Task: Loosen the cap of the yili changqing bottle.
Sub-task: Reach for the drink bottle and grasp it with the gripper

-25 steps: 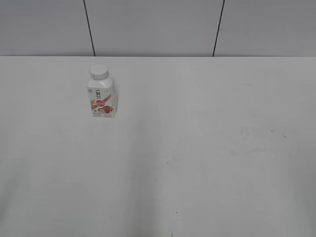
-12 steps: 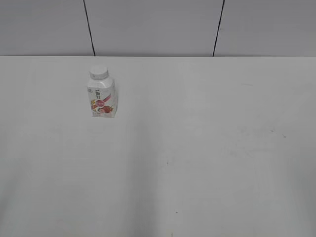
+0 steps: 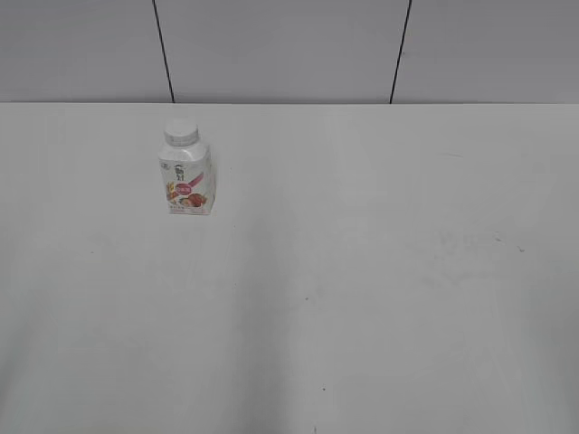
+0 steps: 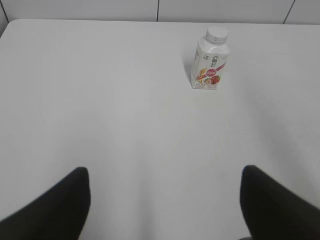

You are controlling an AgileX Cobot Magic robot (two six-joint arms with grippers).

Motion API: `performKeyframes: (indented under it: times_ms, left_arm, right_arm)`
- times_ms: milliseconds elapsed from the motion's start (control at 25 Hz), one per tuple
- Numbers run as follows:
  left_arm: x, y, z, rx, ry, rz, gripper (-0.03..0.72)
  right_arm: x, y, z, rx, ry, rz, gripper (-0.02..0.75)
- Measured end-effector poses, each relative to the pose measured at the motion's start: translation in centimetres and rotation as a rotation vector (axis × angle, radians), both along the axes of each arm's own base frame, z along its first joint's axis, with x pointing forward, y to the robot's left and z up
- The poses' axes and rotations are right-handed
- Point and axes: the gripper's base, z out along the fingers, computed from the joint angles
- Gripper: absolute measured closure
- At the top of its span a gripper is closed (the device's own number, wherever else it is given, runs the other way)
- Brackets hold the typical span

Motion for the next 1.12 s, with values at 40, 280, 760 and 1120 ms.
performKeyframes:
  times_ms: [40, 280, 760, 1120]
  left_arm:
    - [0.2, 0.0, 0.1, 0.0, 0.004, 0.0, 0.127]
    - [2.1, -0.1, 2.9, 0.0, -0.094, -0.001, 0.127]
    - [9.4, -0.5, 6.2, 0.073, -0.358, -0.03, 0.127]
    - [19.0, -0.9, 0.9, 0.063, -0.21, -0.024, 0.127]
  right_arm:
    - [0.0, 0.0, 0.0, 0.0, 0.0, 0.0, 0.174]
    - [0.0, 0.0, 0.0, 0.0, 0.0, 0.0, 0.174]
    - [0.0, 0.0, 0.0, 0.0, 0.0, 0.0, 0.174]
    - [0.0, 0.0, 0.0, 0.0, 0.0, 0.0, 0.174]
